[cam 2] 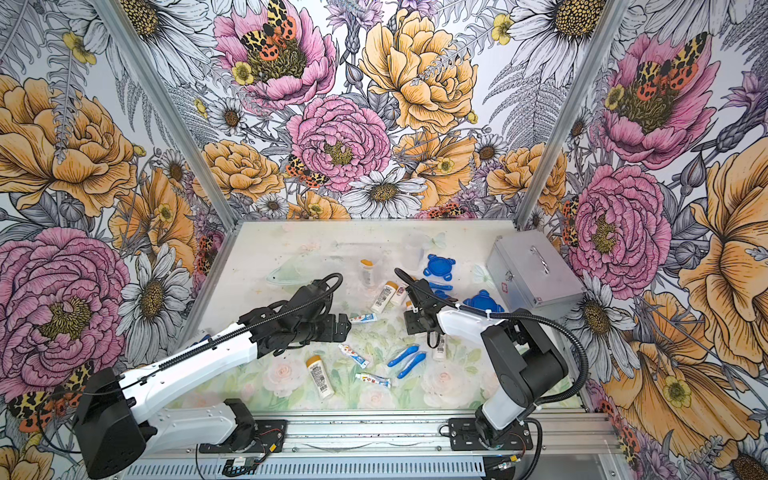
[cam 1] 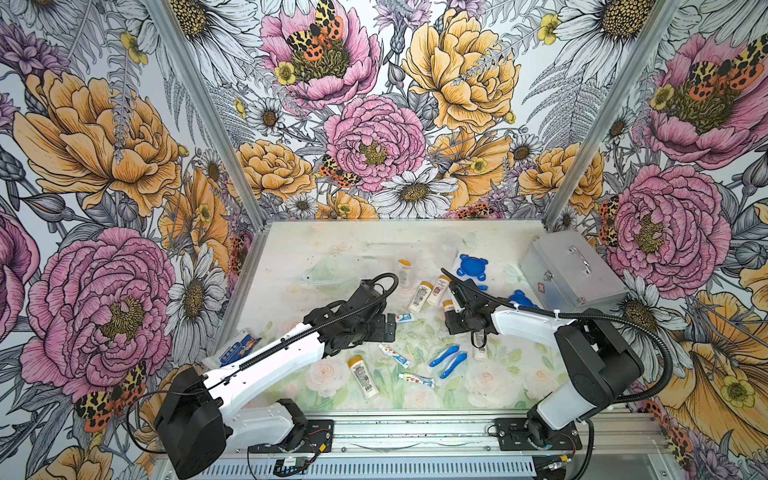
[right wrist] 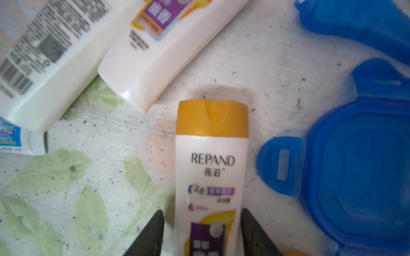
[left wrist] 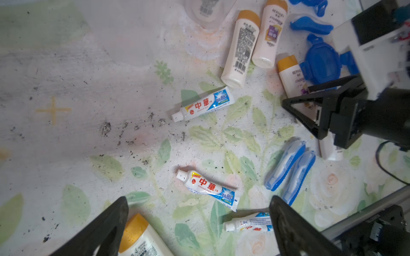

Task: Pack away toiletry kits
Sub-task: Pick up the toiletry item from the center of the board.

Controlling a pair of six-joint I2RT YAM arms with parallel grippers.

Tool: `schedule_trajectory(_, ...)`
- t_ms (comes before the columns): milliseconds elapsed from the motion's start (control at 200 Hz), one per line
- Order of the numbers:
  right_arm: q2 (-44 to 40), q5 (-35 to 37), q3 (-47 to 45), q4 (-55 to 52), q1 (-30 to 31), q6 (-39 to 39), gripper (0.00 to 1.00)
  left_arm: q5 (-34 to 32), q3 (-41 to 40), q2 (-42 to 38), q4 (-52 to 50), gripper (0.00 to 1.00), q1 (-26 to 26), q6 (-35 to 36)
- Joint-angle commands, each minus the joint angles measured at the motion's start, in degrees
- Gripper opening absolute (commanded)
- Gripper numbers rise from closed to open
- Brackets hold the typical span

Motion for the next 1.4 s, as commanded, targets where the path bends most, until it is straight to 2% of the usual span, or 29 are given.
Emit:
schedule_trajectory(0,1.9,1.8,-0.2,0.1,0.7,1.1,0.54,0.5,1.9,1.0,2.1,0.99,0.6,2.3)
schedule_trajectory(80,2.3,1.8,-0.1,0.2,1.1,1.1,0.51,0.7,2.5,1.4,2.6,0.99,0.9,2.4)
schedule_trajectory(210,1.8,1.8,-0.5,0.5,1.4,1.3,0.39,3.7,3.7,1.9,4.6,0.98,2.5,1.8)
schedule_trajectory(475,-2.8,3.1,-4.6,5.2,3.4,1.7,0.31,10.2,7.2,5.3,7.7,0.99,4.8,1.7)
schedule_trajectory(620,-9.6,3.2,-10.7,14.4,4.9,0.5,0.29,15.0,10.5,10.3,9.8,0.98,4.7,0.5)
schedule_trajectory(836,-21.1,-3.3,-19.2,30.5,8.0,-6.8,0.26,18.9,15.8,16.9,14.9,0.98,3.6,-3.0)
schedule_trajectory(951,-21.8,-6.9,-20.6,35.5,8.8,-8.9,0.25,19.4,20.3,22.0,16.5,0.98,1.8,-3.7)
schedule_trajectory(1121,-21.7,-10.8,-22.5,44.1,9.3,-7.5,0.25,19.0,25.1,28.0,16.5,0.93,-0.2,-4.4)
schedule_trajectory(1236,-21.7,-13.0,-23.0,47.3,9.4,-6.7,0.24,18.2,25.7,28.6,16.5,0.87,-0.3,-4.6)
schedule_trajectory(1396,-22.3,-14.3,-23.9,50.3,9.3,-6.5,0.24,17.1,23.2,25.9,16.1,0.86,1.2,-4.5)
